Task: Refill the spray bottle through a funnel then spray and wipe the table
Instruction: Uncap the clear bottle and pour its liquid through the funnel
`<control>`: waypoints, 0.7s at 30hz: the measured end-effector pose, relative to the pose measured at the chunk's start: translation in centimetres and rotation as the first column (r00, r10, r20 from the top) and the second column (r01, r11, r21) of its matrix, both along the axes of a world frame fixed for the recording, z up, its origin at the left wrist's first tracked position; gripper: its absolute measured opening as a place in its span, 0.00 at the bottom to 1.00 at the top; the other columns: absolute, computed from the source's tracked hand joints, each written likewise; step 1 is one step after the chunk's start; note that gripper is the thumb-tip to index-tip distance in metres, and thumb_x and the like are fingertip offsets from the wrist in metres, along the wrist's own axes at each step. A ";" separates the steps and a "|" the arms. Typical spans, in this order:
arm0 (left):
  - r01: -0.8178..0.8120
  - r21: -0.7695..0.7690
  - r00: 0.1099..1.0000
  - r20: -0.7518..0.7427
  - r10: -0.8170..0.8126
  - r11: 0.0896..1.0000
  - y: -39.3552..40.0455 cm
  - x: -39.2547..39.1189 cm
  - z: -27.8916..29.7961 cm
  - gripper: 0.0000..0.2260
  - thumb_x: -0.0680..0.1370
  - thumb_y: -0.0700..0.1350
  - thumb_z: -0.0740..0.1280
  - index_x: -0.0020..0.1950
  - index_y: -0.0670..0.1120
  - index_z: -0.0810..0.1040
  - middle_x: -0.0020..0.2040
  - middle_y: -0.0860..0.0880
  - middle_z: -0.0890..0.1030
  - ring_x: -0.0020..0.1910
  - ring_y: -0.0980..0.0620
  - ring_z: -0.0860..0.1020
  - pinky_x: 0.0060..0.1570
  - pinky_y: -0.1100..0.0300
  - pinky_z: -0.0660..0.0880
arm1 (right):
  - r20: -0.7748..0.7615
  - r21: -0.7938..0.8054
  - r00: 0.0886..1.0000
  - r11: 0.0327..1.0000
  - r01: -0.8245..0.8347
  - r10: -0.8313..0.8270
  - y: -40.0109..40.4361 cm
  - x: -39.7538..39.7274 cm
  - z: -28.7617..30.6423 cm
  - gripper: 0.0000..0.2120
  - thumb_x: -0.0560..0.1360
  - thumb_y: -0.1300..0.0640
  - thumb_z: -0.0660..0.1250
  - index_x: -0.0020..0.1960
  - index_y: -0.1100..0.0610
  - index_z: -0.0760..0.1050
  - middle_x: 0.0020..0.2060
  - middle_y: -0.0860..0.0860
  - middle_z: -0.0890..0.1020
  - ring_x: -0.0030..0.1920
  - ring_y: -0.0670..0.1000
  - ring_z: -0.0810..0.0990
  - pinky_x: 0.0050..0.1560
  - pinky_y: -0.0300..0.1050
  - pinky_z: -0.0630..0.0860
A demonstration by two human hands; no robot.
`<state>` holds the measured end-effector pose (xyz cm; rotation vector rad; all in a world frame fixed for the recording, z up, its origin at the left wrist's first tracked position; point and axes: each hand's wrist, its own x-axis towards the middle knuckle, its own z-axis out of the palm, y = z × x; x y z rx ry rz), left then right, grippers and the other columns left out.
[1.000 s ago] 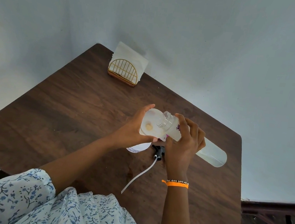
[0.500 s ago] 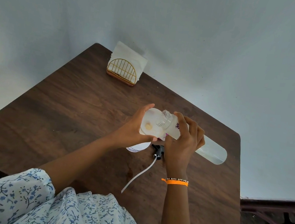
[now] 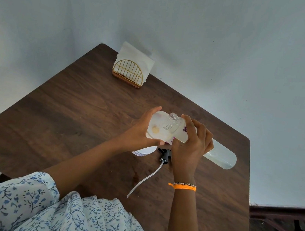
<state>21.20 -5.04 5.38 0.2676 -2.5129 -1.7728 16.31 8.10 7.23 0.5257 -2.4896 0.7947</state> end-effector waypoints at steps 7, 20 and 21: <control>0.006 0.013 1.000 0.000 -0.006 1.000 -0.1 0.0 0.0 0.41 0.70 0.47 0.73 0.73 0.55 0.49 0.75 0.53 0.54 0.67 0.59 0.58 0.62 0.63 0.58 | 0.005 -0.007 1.000 1.000 0.005 -0.005 0.0 0.0 0.1 0.29 0.59 0.70 0.76 0.58 0.53 0.77 0.53 0.55 0.79 0.57 0.51 0.64 0.57 0.50 0.59; 0.009 0.023 1.000 0.001 -0.009 1.000 -0.1 0.0 0.0 0.41 0.70 0.48 0.73 0.73 0.55 0.49 0.75 0.53 0.54 0.71 0.54 0.58 0.63 0.62 0.59 | -0.005 -0.005 1.000 1.000 0.001 -0.001 0.0 0.0 0.1 0.29 0.59 0.69 0.76 0.58 0.54 0.77 0.53 0.55 0.79 0.57 0.52 0.64 0.57 0.50 0.59; 0.009 0.026 1.000 0.002 -0.009 1.000 -0.1 0.0 0.0 0.41 0.70 0.47 0.73 0.73 0.55 0.49 0.75 0.53 0.54 0.71 0.55 0.58 0.63 0.62 0.59 | -0.003 -0.007 1.000 1.000 0.000 0.000 0.0 0.0 0.2 0.29 0.59 0.70 0.76 0.58 0.54 0.77 0.53 0.55 0.79 0.57 0.52 0.64 0.57 0.49 0.58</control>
